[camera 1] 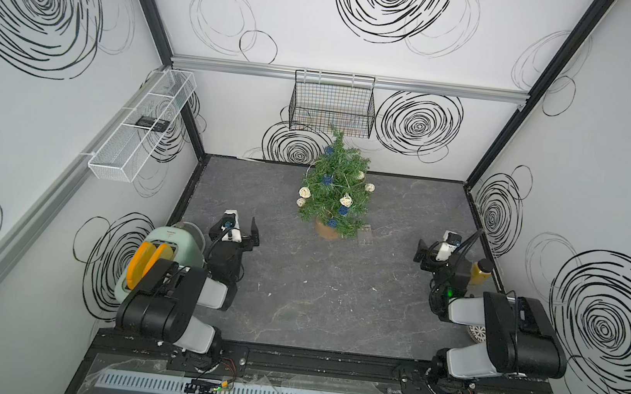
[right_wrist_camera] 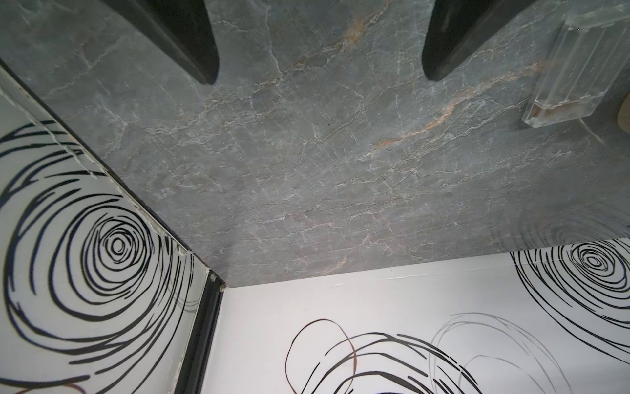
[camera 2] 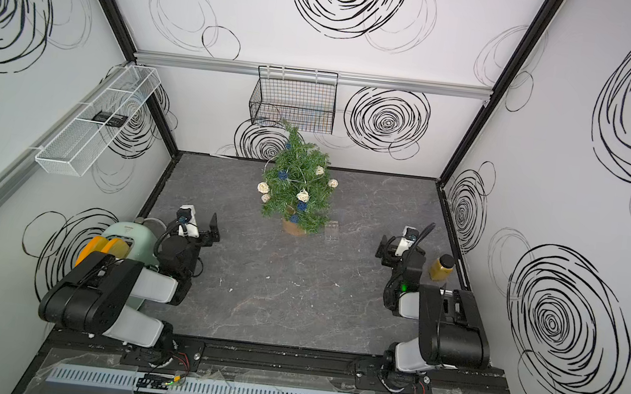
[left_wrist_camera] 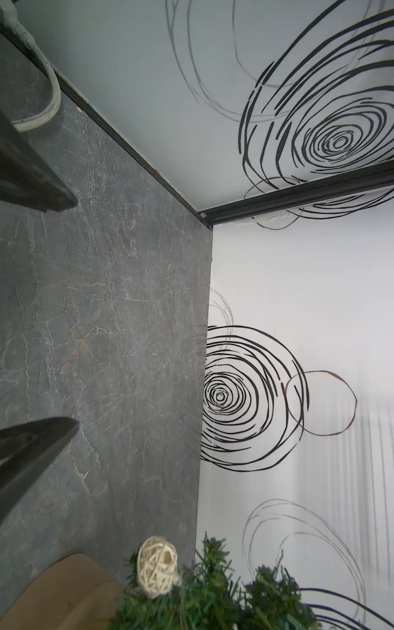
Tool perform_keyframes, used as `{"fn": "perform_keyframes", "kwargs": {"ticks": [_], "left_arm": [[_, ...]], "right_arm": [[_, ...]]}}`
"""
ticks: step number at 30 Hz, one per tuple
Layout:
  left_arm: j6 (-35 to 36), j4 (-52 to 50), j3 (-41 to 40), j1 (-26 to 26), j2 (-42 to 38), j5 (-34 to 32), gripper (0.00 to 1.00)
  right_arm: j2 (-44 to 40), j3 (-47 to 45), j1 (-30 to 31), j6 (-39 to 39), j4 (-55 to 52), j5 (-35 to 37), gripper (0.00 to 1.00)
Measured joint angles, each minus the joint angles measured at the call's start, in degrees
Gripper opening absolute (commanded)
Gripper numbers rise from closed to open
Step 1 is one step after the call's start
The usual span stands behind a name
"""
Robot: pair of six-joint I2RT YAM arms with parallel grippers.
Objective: Remove string lights from the small christmas tree
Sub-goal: Move the christmas tree to the center of the board.
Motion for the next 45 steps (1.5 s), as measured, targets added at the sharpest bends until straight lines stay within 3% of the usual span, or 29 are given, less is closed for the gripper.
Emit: {"fn": "perform_keyframes", "kwargs": {"ticks": [41,45], "left_arm": [[0.92,-0.55,0.11,0.15,0.04,2.14,0.96],[0.57,-2.03,-0.04,-0.22,-1.86,-0.02,0.96]], "right_arm": [[0.00,0.00,-0.26,0.02,-0.02,-0.87,0.97],[-0.42,0.13,-0.33,-0.07,-0.52,-0.72,0.97]]}}
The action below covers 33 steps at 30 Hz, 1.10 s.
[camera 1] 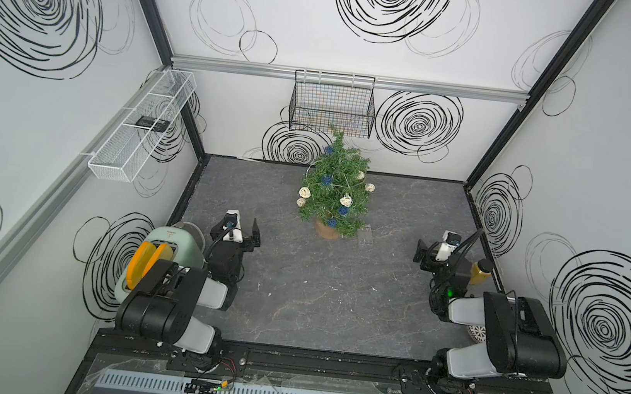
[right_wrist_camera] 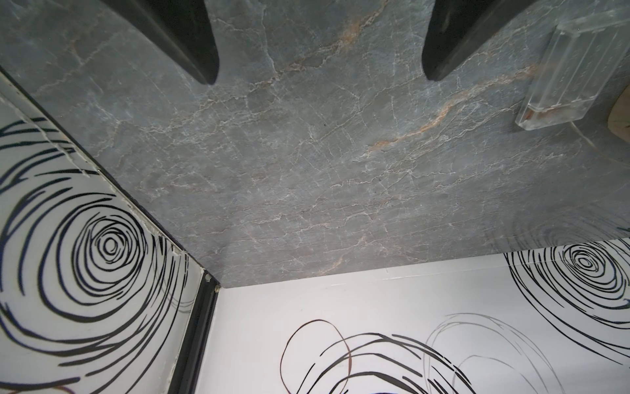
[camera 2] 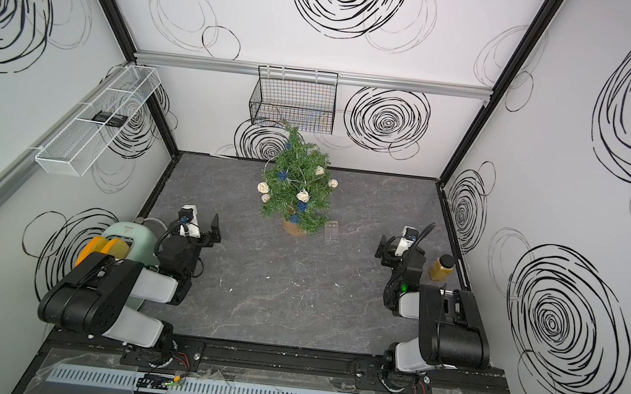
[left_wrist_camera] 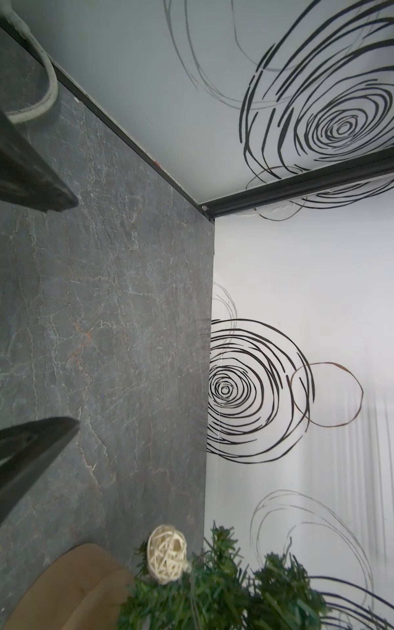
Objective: Remove string lights from the small christmas tree
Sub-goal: Move the christmas tree to the center of the board.
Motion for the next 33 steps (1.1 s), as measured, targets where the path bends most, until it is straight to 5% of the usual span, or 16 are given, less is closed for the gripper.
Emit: {"fn": "perform_keyframes", "kwargs": {"ticks": [7,11,16,23,30,33], "left_arm": [[-0.61,-8.83,2.36,-1.42,-11.80,-5.46,0.96],[-9.75,-8.46,2.86,-2.16,-15.56,-11.65,0.96],[-25.40,-8.41,5.27,1.60,-17.94,-4.20,0.96],[-31.91,-12.11,10.38,0.61,-17.62,6.12,0.96],[-13.57,-21.70,19.52,-17.55,-15.43,-7.82,0.96],[-16.24,-26.75,21.73,-18.75,-14.08,-15.72,0.96]], "right_arm": [[-2.12,14.62,4.33,-0.52,-16.48,6.45,0.97],[-2.27,19.80,9.35,1.44,-21.31,14.97,0.97],[-0.15,28.44,9.92,22.36,-35.98,20.85,0.97],[2.16,26.75,-0.70,39.32,-37.59,3.30,0.97],[10.58,29.64,-1.03,40.63,-36.76,-14.84,0.97],[13.11,31.01,-0.50,40.79,-36.09,-19.23,0.97]]}}
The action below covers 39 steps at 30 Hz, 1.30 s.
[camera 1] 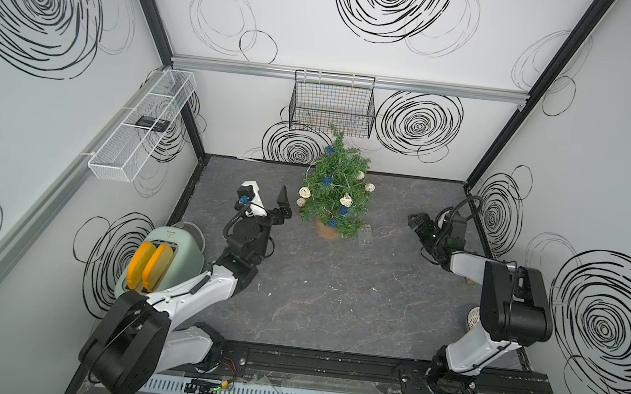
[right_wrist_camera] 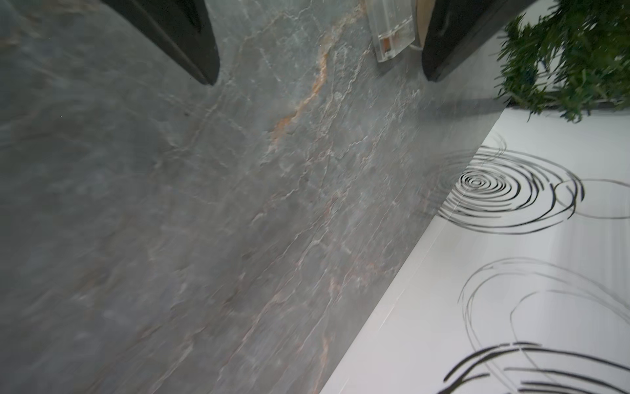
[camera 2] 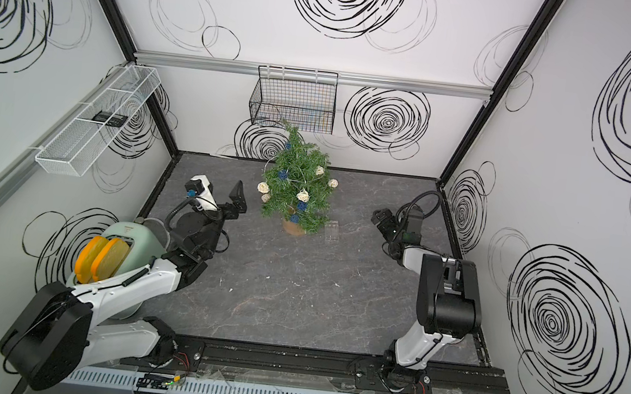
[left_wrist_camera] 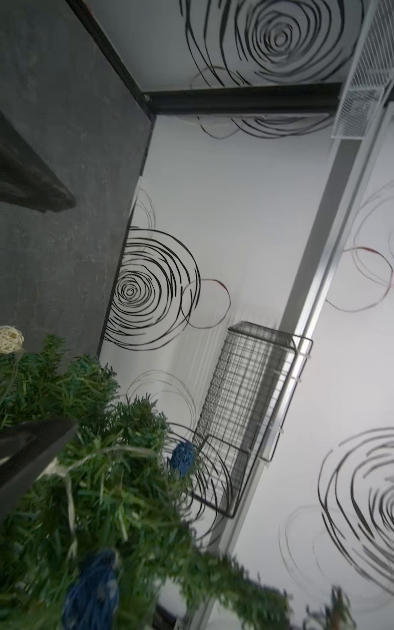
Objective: Remove string lights from the small christmas tree
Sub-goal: Move the christmas tree to the center of the board.
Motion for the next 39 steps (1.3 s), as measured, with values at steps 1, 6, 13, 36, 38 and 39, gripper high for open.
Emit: {"fn": "perform_keyframes", "kwargs": {"ticks": [1,6,13,36,38,39], "left_arm": [[-1.64,-1.92,0.44,0.35,0.00,-1.77,0.96],[-3.61,-0.02,-2.12,5.22,-1.29,3.45,0.96],[-13.29,-9.49,5.22,10.38,4.24,16.00,0.98],[-35.76,-2.27,12.28,13.75,33.86,35.91,0.70],[-37.90,0.15,13.51,14.58,37.09,38.34,0.69],[-39.08,1.27,14.45,14.82,39.10,39.54,0.68]], "right_arm": [[0.48,0.20,0.17,0.00,0.35,-0.98,0.97],[3.08,2.32,0.92,-0.20,1.70,-5.62,0.97],[9.84,7.89,2.27,-0.37,5.33,-13.90,0.91],[29.33,26.47,8.28,0.96,8.48,-30.91,0.57],[30.56,28.06,8.35,1.16,8.66,-31.50,0.53],[31.32,29.05,8.41,1.36,8.70,-31.74,0.51]]}}
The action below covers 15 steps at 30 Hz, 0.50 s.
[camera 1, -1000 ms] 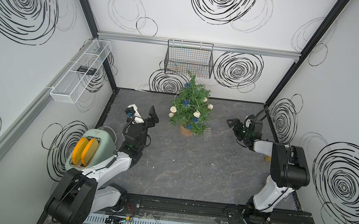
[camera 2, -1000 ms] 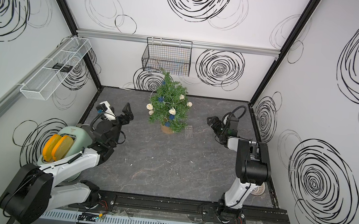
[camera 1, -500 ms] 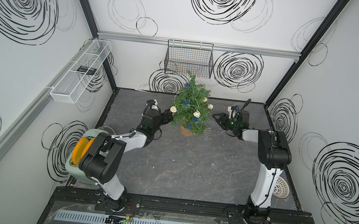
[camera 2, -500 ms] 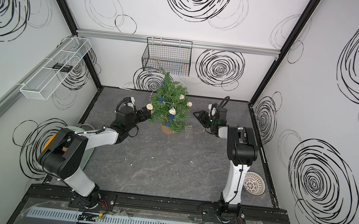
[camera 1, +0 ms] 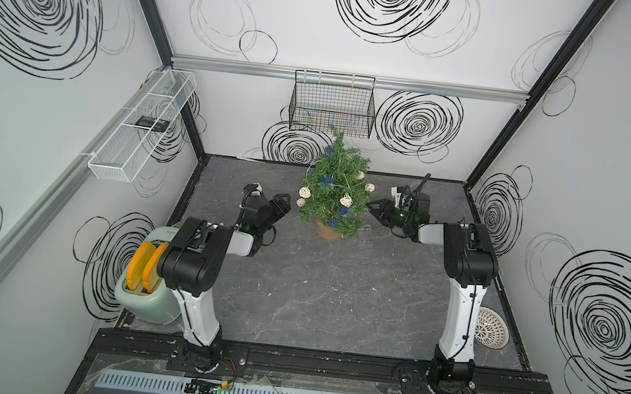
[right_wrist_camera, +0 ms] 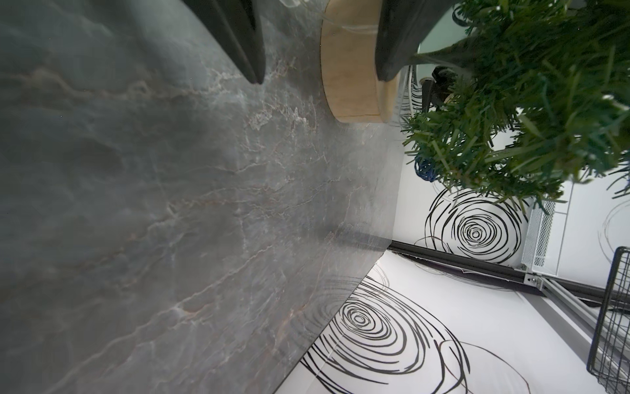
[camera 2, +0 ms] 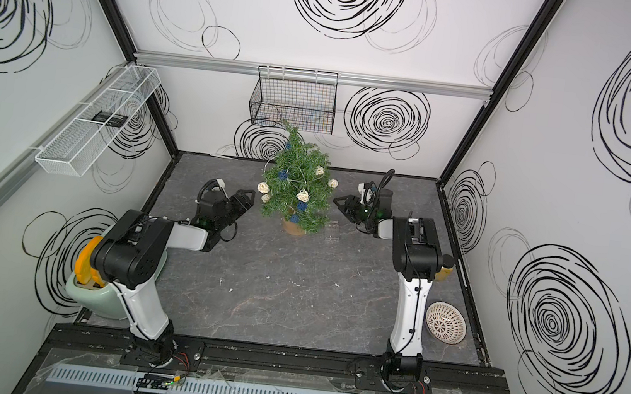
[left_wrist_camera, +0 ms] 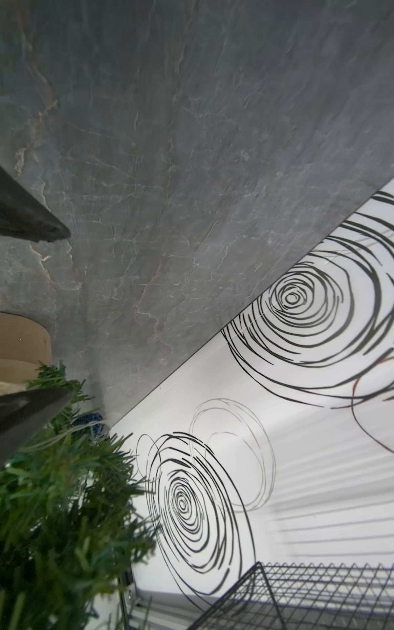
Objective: Remove string lights from the small christmas tree
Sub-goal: Move the christmas tree to the center of the board.
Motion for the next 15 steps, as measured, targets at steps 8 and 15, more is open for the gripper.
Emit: {"fn": "perform_keyframes", "kwargs": {"ticks": [8,15], "left_arm": [[-4.87,1.66,7.65,-2.25,11.19,9.25,0.62],[-6.40,2.95,11.85,-4.11,16.15,14.53,0.57]], "right_arm": [[6.36,7.54,2.10,0.39,-1.01,-3.13,0.45],[10.82,13.03,4.48,0.17,-2.71,-6.51,0.41]]}}
